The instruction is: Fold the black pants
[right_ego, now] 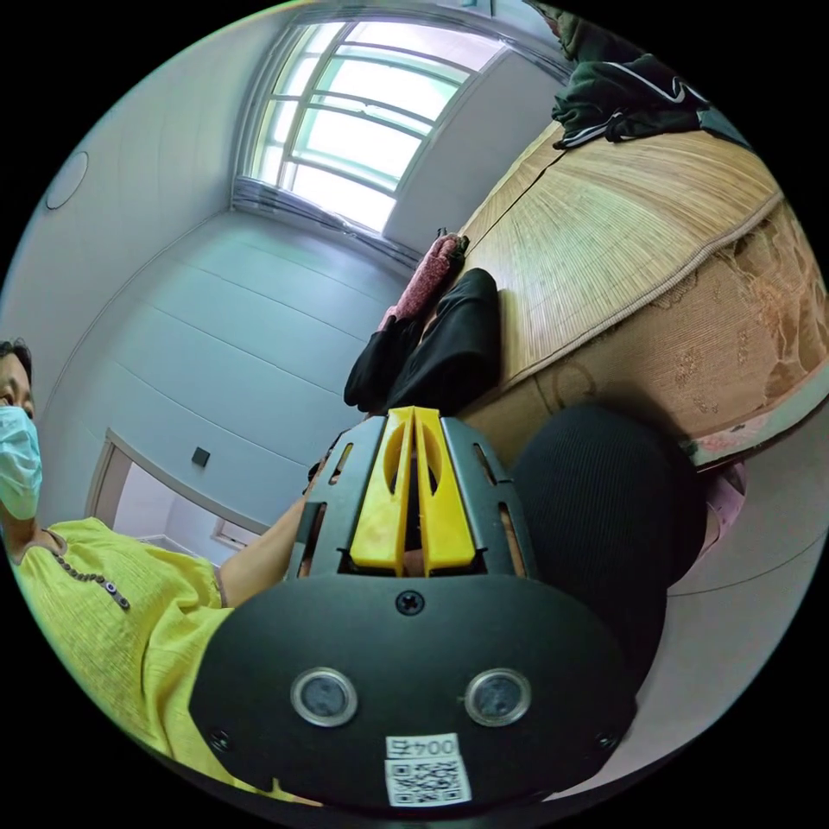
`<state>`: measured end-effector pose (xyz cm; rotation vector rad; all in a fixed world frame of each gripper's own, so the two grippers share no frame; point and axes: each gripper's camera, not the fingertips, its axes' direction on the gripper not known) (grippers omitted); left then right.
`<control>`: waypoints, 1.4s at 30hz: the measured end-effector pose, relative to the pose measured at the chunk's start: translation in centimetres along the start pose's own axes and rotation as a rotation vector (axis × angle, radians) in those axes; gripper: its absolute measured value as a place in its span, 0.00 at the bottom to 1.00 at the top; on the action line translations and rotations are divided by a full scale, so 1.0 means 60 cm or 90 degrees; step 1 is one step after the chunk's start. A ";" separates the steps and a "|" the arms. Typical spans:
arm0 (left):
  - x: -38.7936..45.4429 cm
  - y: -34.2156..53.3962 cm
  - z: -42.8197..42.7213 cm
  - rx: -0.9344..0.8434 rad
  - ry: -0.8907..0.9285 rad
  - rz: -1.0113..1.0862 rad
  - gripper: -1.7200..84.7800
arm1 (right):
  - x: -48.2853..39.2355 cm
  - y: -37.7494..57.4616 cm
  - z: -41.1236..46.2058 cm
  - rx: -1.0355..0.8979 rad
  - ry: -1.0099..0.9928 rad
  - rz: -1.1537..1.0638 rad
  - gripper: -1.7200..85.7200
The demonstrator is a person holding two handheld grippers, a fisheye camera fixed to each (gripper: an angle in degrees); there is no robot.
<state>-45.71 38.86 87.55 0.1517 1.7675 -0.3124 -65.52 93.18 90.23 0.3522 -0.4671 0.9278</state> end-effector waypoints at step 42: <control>0.342 0.073 -0.094 0.131 -0.108 0.372 0.10 | -0.131 -0.006 0.100 0.058 0.357 -0.202 0.08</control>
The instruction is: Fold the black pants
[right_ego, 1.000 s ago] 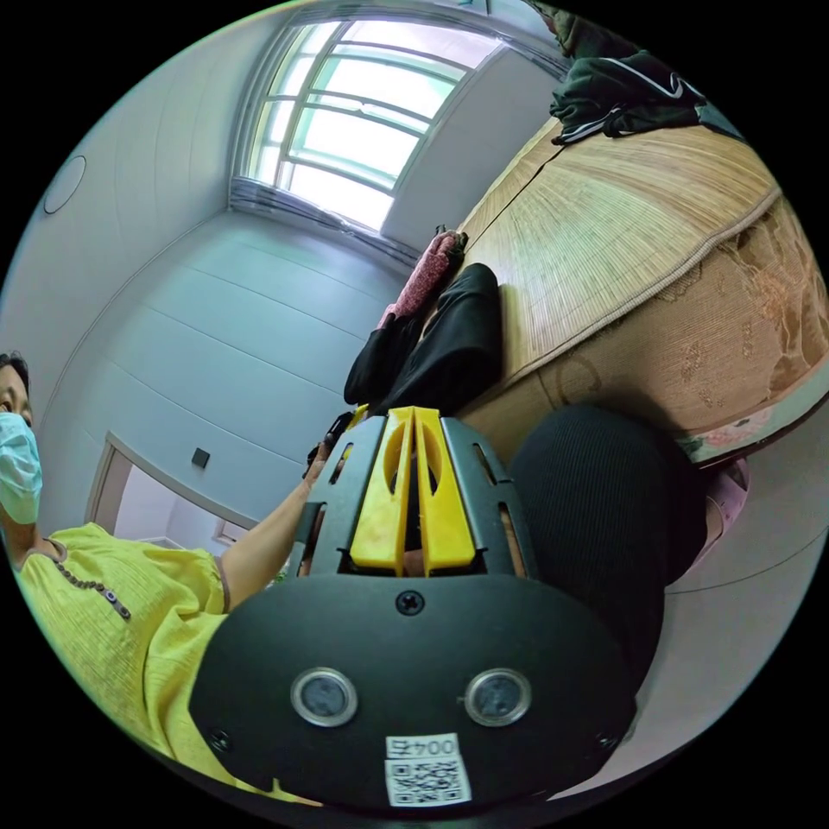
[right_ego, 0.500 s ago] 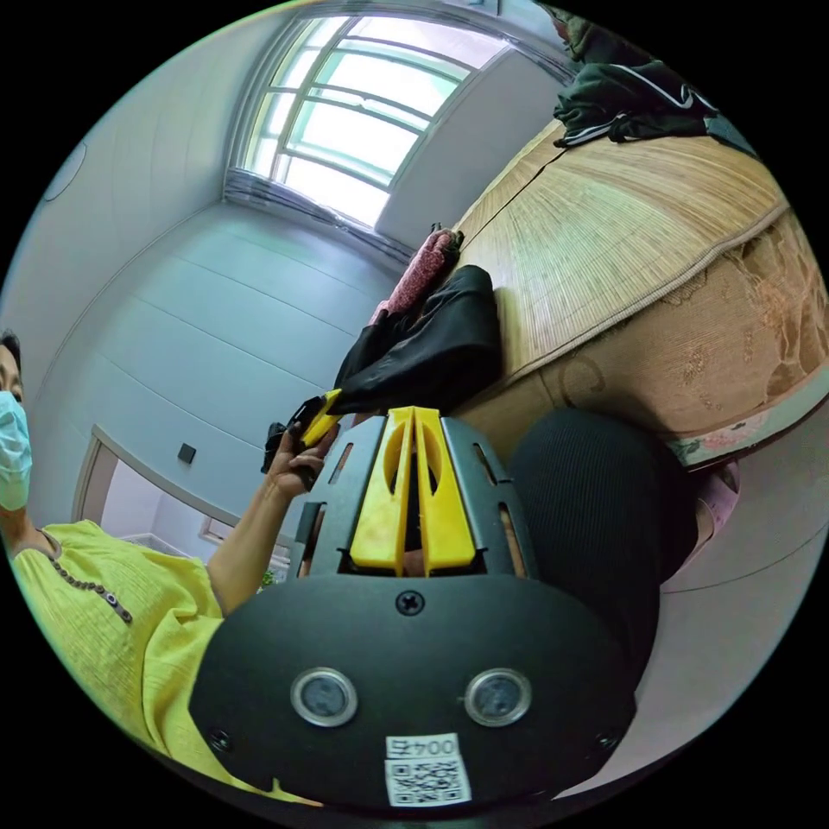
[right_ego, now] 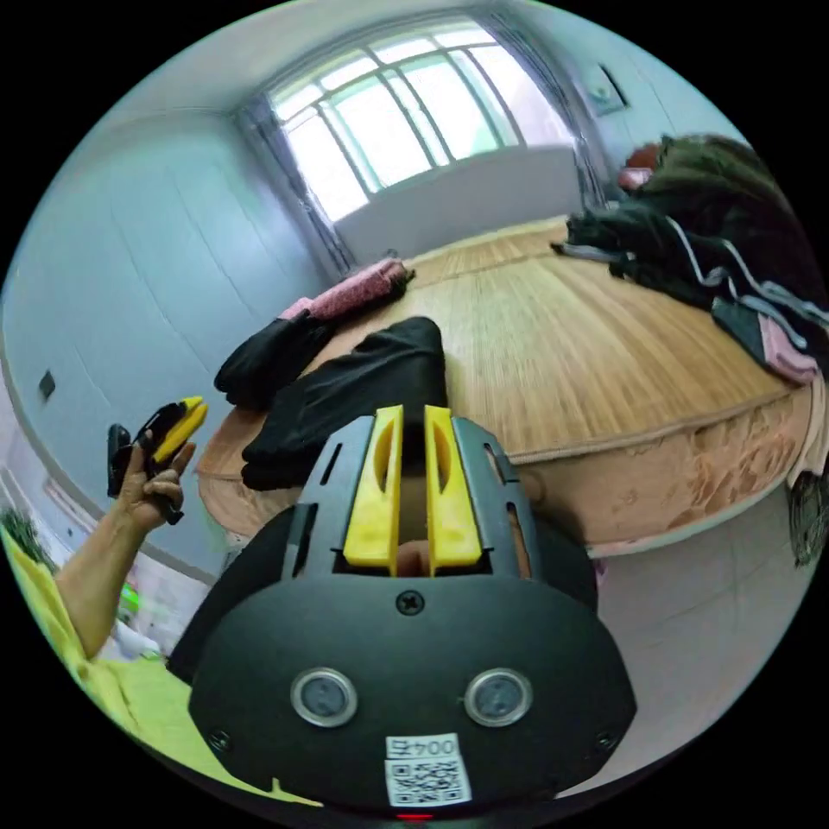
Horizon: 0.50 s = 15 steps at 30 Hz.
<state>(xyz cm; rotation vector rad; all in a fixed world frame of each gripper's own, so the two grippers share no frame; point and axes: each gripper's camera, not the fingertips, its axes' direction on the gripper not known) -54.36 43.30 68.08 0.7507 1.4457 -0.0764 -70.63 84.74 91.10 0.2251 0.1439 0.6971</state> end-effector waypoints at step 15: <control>0.383 -0.214 0.635 -0.436 -0.137 0.471 0.18 | 0.131 -0.047 0.090 -0.091 -0.211 0.274 0.18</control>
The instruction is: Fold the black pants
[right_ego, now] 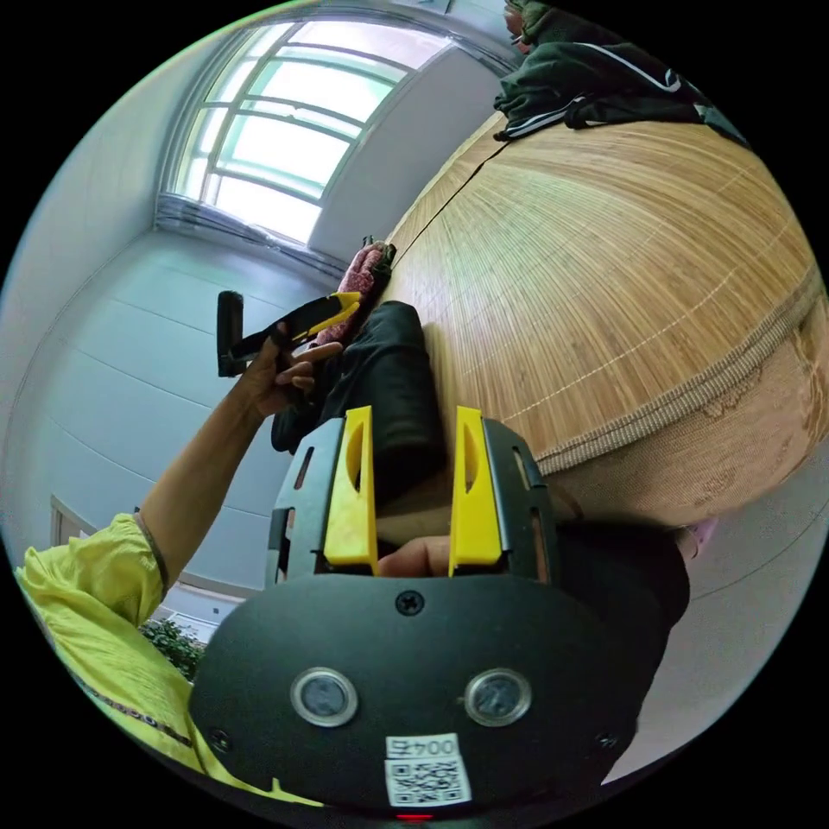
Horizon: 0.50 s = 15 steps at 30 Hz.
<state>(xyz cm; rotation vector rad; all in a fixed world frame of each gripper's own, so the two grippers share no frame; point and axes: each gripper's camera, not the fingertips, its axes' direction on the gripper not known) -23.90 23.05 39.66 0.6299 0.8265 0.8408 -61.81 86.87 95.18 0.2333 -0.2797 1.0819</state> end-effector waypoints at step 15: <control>0.045 -0.021 0.035 -0.004 -0.288 -0.050 0.03 | -0.132 0.025 0.073 -0.082 0.177 -0.211 0.05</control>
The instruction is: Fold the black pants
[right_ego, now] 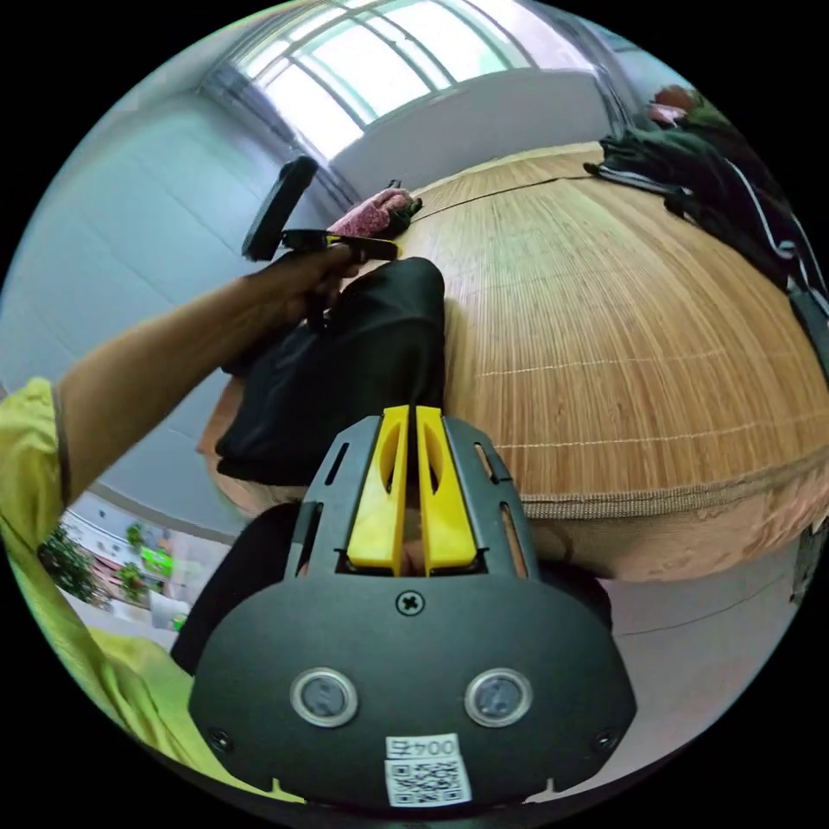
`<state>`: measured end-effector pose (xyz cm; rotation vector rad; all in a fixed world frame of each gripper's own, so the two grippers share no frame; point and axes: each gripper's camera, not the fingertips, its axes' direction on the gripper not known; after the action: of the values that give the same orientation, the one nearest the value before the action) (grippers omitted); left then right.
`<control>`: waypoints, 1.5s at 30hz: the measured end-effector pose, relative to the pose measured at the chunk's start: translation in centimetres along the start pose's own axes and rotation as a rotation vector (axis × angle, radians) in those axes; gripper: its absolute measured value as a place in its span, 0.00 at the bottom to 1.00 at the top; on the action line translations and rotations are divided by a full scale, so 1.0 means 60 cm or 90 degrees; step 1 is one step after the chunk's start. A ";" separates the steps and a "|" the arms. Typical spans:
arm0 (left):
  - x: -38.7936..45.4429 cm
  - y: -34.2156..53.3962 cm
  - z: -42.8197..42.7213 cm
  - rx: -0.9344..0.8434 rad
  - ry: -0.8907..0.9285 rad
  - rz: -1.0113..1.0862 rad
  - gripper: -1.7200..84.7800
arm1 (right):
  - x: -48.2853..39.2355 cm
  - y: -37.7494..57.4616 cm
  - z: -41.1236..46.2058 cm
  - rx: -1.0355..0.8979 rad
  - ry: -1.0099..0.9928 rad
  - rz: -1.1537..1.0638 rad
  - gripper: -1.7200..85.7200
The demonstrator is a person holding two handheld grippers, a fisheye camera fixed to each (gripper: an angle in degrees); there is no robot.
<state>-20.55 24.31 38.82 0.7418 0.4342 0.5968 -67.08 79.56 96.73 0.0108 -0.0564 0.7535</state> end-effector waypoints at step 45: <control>-0.160 0.116 -0.072 0.095 0.451 0.115 0.04 | -0.141 -0.176 -0.033 -0.027 0.042 -0.046 0.05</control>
<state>-32.63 24.38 42.55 0.7013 1.0806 1.0076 -65.91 66.14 94.42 -0.0526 -0.0091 0.6794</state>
